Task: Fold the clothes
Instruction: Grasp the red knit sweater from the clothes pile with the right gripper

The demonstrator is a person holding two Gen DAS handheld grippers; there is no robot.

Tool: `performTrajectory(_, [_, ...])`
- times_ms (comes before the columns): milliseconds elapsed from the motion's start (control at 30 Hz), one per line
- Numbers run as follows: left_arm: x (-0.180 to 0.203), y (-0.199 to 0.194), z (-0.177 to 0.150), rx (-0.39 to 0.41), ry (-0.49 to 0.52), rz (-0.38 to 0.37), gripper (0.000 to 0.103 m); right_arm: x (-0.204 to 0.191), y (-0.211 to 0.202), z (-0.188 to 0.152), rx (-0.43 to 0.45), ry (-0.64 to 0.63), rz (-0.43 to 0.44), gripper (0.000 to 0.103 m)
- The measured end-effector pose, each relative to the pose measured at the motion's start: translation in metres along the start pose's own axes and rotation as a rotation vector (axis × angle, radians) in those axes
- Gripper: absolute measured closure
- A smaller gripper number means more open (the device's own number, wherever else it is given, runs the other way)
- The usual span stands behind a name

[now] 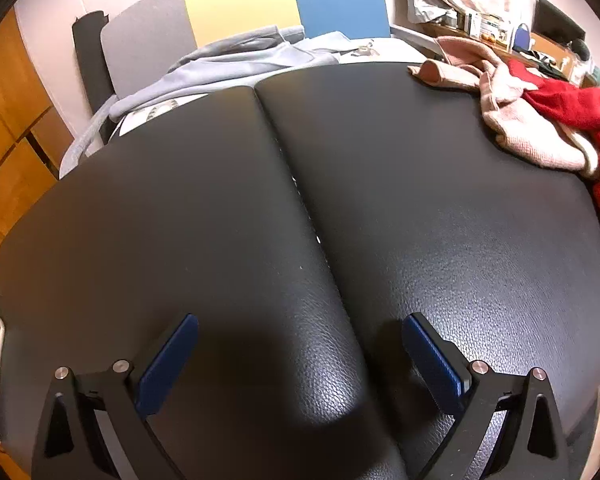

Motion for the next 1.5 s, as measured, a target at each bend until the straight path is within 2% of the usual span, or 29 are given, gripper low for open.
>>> performTrajectory(100, [0.0, -0.002, -0.002, 0.008, -0.013, -0.014, 0.0, -0.003, 0.003, -0.005, -0.013, -0.012, 0.021, 0.057])
performTrajectory(167, [0.0, -0.003, -0.004, 0.009, -0.01, -0.018, 0.0, -0.007, 0.005, -0.009, -0.028, -0.03, 0.034, 0.077])
performTrajectory(233, [-0.002, -0.004, -0.006, 0.011, -0.009, -0.02, 0.0, -0.013, 0.007, -0.014, -0.041, -0.046, 0.05, 0.092])
performTrajectory(367, [-0.002, -0.005, -0.012, 0.003, -0.004, -0.014, 0.0, -0.019, -0.005, -0.027, -0.024, -0.037, 0.09, 0.094])
performTrajectory(567, [-0.01, -0.003, -0.02, -0.019, -0.04, -0.03, 0.0, -0.018, -0.018, -0.014, 0.016, 0.023, 0.132, 0.096])
performTrajectory(667, [-0.012, -0.001, -0.022, -0.034, -0.058, -0.034, 0.0, -0.028, -0.036, -0.016, 0.026, 0.064, 0.258, 0.097])
performTrajectory(800, [-0.014, 0.0, -0.022, -0.051, -0.09, -0.052, 0.0, -0.063, -0.061, -0.022, 0.013, 0.1, 0.461, 0.098])
performTrajectory(867, [-0.013, -0.001, -0.022, -0.066, -0.099, -0.061, 0.0, -0.087, -0.078, -0.031, -0.013, 0.082, 0.539, 0.103])
performTrajectory(933, [-0.012, -0.005, -0.022, -0.065, -0.101, -0.068, 0.0, -0.117, -0.09, -0.043, -0.053, 0.032, 0.581, 0.103])
performTrajectory(967, [-0.011, -0.006, -0.022, -0.064, -0.101, -0.071, 0.0, -0.131, -0.093, -0.049, -0.061, -0.008, 0.572, 0.103])
performTrajectory(1033, [-0.012, -0.009, -0.023, -0.052, -0.094, -0.069, 0.0, -0.154, -0.094, -0.064, -0.053, -0.109, 0.503, 0.103])
performTrajectory(1067, [-0.013, -0.01, -0.023, -0.045, -0.09, -0.067, 0.0, -0.16, -0.092, -0.069, -0.034, -0.155, 0.459, 0.1])
performTrajectory(1100, [-0.014, -0.011, -0.024, -0.039, -0.086, -0.066, 0.0, -0.161, -0.09, -0.072, 0.001, -0.197, 0.404, 0.093])
performTrajectory(1133, [-0.014, -0.012, -0.024, -0.032, -0.082, -0.064, 0.0, -0.158, -0.089, -0.069, 0.025, -0.229, 0.334, 0.073])
performTrajectory(1167, [-0.015, -0.013, -0.025, -0.026, -0.078, -0.062, 0.0, -0.15, -0.09, -0.059, 0.036, -0.251, 0.25, 0.064])
performTrajectory(1233, [-0.017, -0.015, -0.026, -0.012, -0.07, -0.059, 0.0, -0.136, -0.083, -0.048, 0.042, -0.299, 0.132, 0.058])
performTrajectory(1267, [-0.017, -0.016, -0.027, -0.006, -0.066, -0.057, 0.0, -0.127, -0.076, -0.046, 0.026, -0.313, 0.109, 0.049])
performTrajectory(1333, [-0.019, -0.019, -0.028, 0.007, -0.058, -0.054, 0.0, -0.112, -0.063, -0.044, -0.013, -0.322, 0.082, 0.038])
performTrajectory(1433, [-0.018, -0.013, -0.029, -0.016, -0.072, -0.065, 0.0, -0.097, -0.048, -0.04, 0.009, -0.375, -0.04, 0.038])
performTrajectory(1500, [-0.016, -0.009, -0.03, -0.032, -0.079, -0.075, 0.0, -0.091, -0.027, -0.043, -0.011, -0.43, -0.103, 0.034])
Point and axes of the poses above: each gripper's, at about its wrist camera, not at the fingertips, and y roughly the way its jaws point, x to its right, z to its top, the point moved 4 cm from there along y, roughly the way its jaws point, and after that the axes turned 12 degrees about z, right-handed, at the moved point
